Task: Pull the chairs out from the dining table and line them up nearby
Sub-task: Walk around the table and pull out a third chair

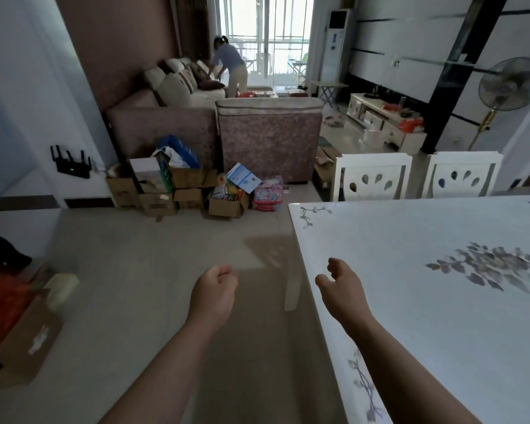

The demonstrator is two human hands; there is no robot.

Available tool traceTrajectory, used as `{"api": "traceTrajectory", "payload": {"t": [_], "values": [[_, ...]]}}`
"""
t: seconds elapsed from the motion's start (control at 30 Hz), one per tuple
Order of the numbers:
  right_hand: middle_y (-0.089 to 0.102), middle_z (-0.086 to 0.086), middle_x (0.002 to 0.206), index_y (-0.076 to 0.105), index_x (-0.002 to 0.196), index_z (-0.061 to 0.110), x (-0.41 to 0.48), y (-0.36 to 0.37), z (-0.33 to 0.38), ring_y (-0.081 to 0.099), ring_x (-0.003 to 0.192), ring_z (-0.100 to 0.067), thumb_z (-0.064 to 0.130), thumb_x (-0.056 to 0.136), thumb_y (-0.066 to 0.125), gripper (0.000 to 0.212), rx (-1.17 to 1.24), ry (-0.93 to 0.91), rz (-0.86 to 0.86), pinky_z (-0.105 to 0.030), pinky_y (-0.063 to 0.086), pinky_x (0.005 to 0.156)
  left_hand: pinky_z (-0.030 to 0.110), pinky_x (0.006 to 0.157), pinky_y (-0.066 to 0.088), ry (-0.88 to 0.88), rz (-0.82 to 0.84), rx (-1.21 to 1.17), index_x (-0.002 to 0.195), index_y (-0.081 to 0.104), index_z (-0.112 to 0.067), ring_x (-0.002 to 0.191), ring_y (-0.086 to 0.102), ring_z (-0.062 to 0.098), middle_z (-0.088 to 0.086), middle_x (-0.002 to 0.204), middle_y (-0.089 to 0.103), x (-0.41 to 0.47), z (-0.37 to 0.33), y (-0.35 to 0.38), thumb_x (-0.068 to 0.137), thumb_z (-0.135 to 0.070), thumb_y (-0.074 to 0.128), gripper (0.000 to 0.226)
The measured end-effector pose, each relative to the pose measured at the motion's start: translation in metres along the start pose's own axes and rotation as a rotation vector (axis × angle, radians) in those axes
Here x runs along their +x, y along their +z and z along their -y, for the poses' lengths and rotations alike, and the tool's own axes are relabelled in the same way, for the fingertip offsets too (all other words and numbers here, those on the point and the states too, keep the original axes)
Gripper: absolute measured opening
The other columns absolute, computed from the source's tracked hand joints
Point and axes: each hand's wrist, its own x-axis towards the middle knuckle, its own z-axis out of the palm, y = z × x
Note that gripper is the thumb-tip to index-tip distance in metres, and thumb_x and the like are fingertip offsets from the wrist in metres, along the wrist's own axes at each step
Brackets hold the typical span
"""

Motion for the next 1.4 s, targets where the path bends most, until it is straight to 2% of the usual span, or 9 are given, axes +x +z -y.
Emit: {"api": "traceTrajectory", "payload": {"t": [0.33, 0.47, 0.6, 0.73, 0.93, 1.13, 1.23, 1.3, 1.4], "values": [[0.045, -0.007, 0.146, 0.035, 0.146, 0.011, 0.129, 0.047, 0.022, 0.051, 0.125, -0.021, 0.019, 0.092, 0.050, 0.057, -0.034, 0.095, -0.095, -0.027, 0.041, 0.091, 0.039, 0.094, 0.048, -0.014, 0.136, 0.054, 0.116, 0.064, -0.012, 0.106, 0.063, 0.031, 0.013, 0.113, 0.068, 0.159, -0.020, 0.030, 0.088, -0.018, 0.054, 0.031], [0.049, -0.008, 0.143, 0.037, 0.145, 0.010, 0.184, 0.071, 0.054, 0.049, 0.128, -0.023, 0.018, 0.091, 0.050, 0.056, -0.017, 0.153, -0.149, -0.034, 0.042, 0.102, 0.034, 0.094, 0.049, 0.037, 0.201, 0.105, 0.117, 0.063, -0.013, 0.104, 0.062, 0.023, 0.006, 0.112, 0.067, 0.234, -0.048, 0.027, 0.091, -0.017, 0.051, 0.029], [0.050, -0.009, 0.142, 0.039, 0.144, 0.010, 0.237, 0.088, 0.089, 0.050, 0.128, -0.024, 0.016, 0.090, 0.051, 0.055, 0.014, 0.205, -0.224, -0.038, 0.044, 0.104, 0.029, 0.081, 0.046, 0.086, 0.279, 0.149, 0.113, 0.064, -0.014, 0.096, 0.062, 0.022, 0.006, 0.104, 0.066, 0.305, -0.083, 0.025, 0.091, -0.016, 0.050, 0.026], [0.051, -0.009, 0.142, 0.041, 0.143, 0.010, 0.279, 0.101, 0.109, 0.050, 0.128, -0.024, 0.016, 0.091, 0.052, 0.054, 0.055, 0.256, -0.291, -0.042, 0.042, 0.107, 0.025, 0.066, 0.041, 0.137, 0.373, 0.156, 0.094, 0.062, -0.019, 0.078, 0.057, 0.018, 0.003, 0.086, 0.063, 0.365, -0.111, 0.030, 0.091, -0.015, 0.049, 0.014], [0.051, -0.007, 0.143, 0.044, 0.142, 0.010, 0.331, 0.107, 0.111, 0.049, 0.129, -0.022, 0.014, 0.091, 0.050, 0.051, 0.058, 0.323, -0.345, -0.036, 0.040, 0.107, 0.035, 0.077, 0.046, 0.081, 0.500, 0.098, 0.074, 0.061, -0.019, 0.089, 0.064, 0.030, 0.010, 0.086, 0.065, 0.432, -0.138, 0.065, 0.089, -0.016, 0.051, 0.019], [0.049, -0.004, 0.144, 0.044, 0.142, 0.011, 0.405, 0.092, 0.107, 0.055, 0.120, -0.020, 0.014, 0.094, 0.048, 0.048, 0.062, 0.331, -0.417, -0.025, 0.045, 0.094, 0.037, 0.068, 0.045, 0.032, 0.595, 0.071, 0.084, 0.065, -0.004, 0.074, 0.057, 0.024, 0.014, 0.078, 0.059, 0.495, -0.175, 0.133, 0.086, -0.015, 0.049, 0.020], [0.051, -0.003, 0.142, 0.045, 0.142, 0.011, 0.448, 0.075, 0.103, 0.058, 0.084, -0.006, 0.014, 0.095, 0.047, 0.048, 0.096, 0.332, -0.459, -0.007, 0.045, 0.062, 0.045, 0.087, 0.053, 0.006, 0.622, 0.054, 0.089, 0.067, -0.008, 0.088, 0.064, 0.029, 0.014, 0.090, 0.066, 0.518, -0.198, 0.172, 0.089, -0.014, 0.050, 0.018], [0.052, -0.003, 0.141, 0.046, 0.142, 0.011, 0.482, 0.059, 0.097, 0.059, 0.087, -0.009, 0.014, 0.094, 0.047, 0.048, 0.131, 0.337, -0.501, -0.011, 0.046, 0.067, 0.045, 0.092, 0.051, 0.004, 0.650, 0.036, 0.084, 0.065, -0.015, 0.092, 0.064, 0.027, 0.009, 0.092, 0.066, 0.538, -0.214, 0.205, 0.090, -0.014, 0.049, 0.017], [0.053, -0.006, 0.140, 0.048, 0.140, 0.010, 0.528, 0.035, 0.095, 0.056, 0.117, -0.021, 0.014, 0.093, 0.048, 0.048, 0.154, 0.377, -0.549, -0.025, 0.044, 0.089, 0.036, 0.084, 0.050, -0.028, 0.676, 0.025, 0.080, 0.064, -0.017, 0.089, 0.064, 0.022, 0.005, 0.087, 0.065, 0.567, -0.235, 0.245, 0.091, -0.013, 0.049, 0.018]]}}
